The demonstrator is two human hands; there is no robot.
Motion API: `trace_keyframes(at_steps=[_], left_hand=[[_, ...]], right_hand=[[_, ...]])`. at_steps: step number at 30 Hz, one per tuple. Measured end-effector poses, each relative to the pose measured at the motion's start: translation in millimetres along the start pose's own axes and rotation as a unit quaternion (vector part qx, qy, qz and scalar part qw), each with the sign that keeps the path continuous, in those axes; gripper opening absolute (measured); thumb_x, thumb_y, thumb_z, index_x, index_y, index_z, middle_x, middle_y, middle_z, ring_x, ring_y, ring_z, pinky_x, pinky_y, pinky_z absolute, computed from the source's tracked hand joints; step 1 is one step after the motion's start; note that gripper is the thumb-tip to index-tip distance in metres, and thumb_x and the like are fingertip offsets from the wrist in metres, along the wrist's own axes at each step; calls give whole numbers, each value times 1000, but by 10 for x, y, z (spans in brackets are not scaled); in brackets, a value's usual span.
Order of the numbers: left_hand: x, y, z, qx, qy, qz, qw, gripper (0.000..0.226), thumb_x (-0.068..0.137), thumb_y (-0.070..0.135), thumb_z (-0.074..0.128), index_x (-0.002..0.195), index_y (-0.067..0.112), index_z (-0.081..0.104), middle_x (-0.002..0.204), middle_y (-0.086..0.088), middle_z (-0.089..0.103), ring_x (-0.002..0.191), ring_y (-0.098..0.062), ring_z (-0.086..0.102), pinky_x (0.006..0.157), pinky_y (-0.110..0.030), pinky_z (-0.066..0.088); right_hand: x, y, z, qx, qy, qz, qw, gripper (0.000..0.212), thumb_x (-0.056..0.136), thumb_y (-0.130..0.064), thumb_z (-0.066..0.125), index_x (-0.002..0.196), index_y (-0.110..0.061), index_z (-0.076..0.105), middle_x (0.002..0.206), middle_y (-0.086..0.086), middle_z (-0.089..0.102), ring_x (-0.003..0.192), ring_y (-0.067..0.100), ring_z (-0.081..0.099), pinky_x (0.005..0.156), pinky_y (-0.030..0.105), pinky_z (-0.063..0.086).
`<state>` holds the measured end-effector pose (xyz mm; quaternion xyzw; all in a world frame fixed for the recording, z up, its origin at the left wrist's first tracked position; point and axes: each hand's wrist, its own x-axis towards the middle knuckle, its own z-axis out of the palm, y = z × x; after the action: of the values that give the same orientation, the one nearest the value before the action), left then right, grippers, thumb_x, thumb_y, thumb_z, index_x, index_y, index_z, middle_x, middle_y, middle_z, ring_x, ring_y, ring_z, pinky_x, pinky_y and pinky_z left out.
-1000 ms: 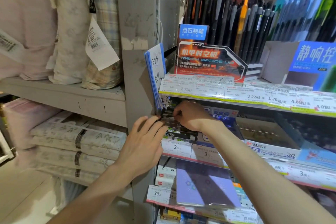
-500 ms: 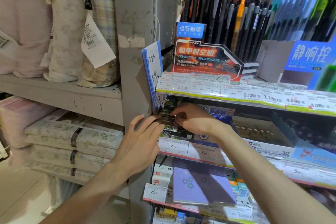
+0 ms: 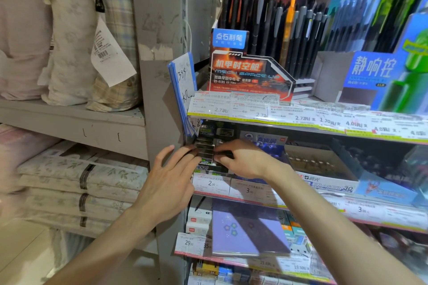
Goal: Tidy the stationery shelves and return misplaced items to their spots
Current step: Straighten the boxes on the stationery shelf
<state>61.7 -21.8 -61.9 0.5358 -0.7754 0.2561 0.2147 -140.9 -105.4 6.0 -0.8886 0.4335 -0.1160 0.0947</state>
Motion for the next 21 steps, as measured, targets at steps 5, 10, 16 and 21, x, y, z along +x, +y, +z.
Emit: trace_keyframes(at_steps=[5, 10, 16, 21], left_hand=[[9, 27, 7, -1, 4, -6, 1000, 50, 83, 20, 59, 132, 14, 56, 137, 1, 56, 138, -21, 42, 118, -48, 23], [0, 39, 26, -5, -1, -10, 1000, 51, 85, 20, 55, 135, 13, 54, 138, 1, 55, 139, -21, 41, 118, -49, 22], [-21, 45, 41, -18, 9, -9, 1000, 51, 89, 22, 52, 139, 10, 53, 141, -1, 54, 140, -22, 41, 120, -49, 20], [-79, 122, 49, -121, 26, -46, 991, 52, 94, 27, 44, 144, 16, 48, 149, 0, 47, 143, -18, 34, 121, -48, 18]], right_hand=[[-157, 78, 114, -73, 67, -2, 995, 32, 99, -39, 44, 112, -28, 72, 112, 1, 74, 100, 26, 65, 85, 38, 55], [-104, 19, 139, -81, 40, -15, 996, 35, 98, -37, 38, 97, -22, 69, 103, 2, 72, 89, 27, 61, 80, 39, 54], [-201, 36, 149, -55, 90, -3, 994, 38, 99, -46, 41, 110, -25, 70, 112, 1, 72, 97, 25, 64, 84, 39, 54], [-471, 114, 301, -67, 171, 51, 982, 58, 94, -60, 36, 137, -26, 55, 140, 1, 57, 129, 28, 49, 107, 45, 41]])
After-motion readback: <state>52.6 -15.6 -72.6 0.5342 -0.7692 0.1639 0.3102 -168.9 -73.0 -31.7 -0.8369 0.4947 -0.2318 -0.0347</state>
